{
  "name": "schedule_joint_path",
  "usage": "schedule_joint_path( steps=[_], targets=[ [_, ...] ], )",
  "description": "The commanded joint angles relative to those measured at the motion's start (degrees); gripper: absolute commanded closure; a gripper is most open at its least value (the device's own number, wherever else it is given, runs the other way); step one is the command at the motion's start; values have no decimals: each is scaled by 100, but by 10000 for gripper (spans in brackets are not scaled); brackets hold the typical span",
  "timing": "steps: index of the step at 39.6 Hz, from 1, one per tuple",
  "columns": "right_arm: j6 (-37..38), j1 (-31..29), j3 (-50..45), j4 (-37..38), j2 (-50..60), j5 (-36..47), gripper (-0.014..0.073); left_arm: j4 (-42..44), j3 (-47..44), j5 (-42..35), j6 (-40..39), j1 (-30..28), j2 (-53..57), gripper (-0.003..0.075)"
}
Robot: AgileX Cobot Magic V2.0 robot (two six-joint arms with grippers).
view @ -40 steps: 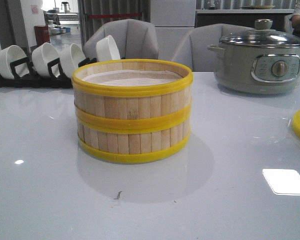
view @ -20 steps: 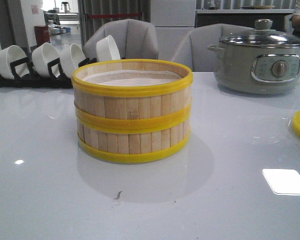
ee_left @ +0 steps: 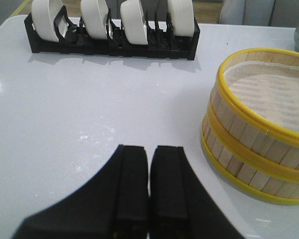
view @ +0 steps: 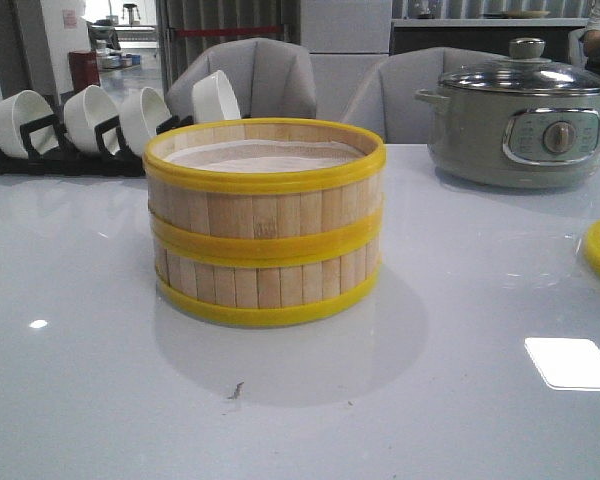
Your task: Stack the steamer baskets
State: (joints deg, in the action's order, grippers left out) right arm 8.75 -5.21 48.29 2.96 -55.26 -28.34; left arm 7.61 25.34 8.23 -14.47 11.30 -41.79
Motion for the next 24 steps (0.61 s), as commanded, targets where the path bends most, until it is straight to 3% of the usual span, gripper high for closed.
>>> schedule_joint_path(
  steps=[1,4,10,24],
  targets=[
    [-17,5,186,51,48,384,231,11,164,-486,-52,-2,38,632],
    [-17,5,165,51,48,384,320,11,164,-486,-52,-2,28,632],
    [-17,5,165,51,48,293,576,11,164,-486,-52,-2,28,632],
    [-17,5,165,0,-62,-63,545,11,164,-486,-52,-2,28,632]
  ],
)
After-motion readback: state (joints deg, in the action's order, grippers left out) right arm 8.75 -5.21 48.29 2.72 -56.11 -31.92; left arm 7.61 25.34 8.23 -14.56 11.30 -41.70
